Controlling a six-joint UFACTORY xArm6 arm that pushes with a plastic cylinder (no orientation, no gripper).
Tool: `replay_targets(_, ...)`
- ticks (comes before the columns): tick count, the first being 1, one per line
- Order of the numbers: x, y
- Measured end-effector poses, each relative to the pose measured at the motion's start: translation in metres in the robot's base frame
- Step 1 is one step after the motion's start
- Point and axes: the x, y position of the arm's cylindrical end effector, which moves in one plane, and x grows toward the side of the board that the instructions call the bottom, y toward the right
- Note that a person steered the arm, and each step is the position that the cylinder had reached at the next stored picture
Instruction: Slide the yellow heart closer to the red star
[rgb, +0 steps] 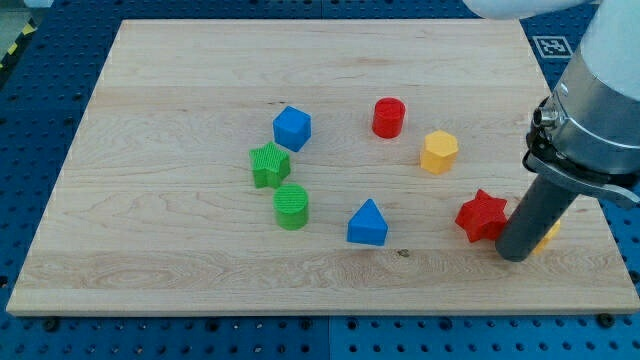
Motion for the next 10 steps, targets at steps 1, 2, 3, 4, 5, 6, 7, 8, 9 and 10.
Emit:
replay_targets(1,0.0,0.008)
replay_targets(2,0.0,0.016)
replay_targets(3,0.004,0.025)
replay_targets(4,0.025,0.034)
replay_targets(5,0.03,0.046)
replay_targets(6,0.029,0.061)
replay_targets(7,0.024,0.064)
replay_targets(8,0.002,0.064)
replay_targets(9,0.0,0.064)
replay_targets(10,-0.008,0.064)
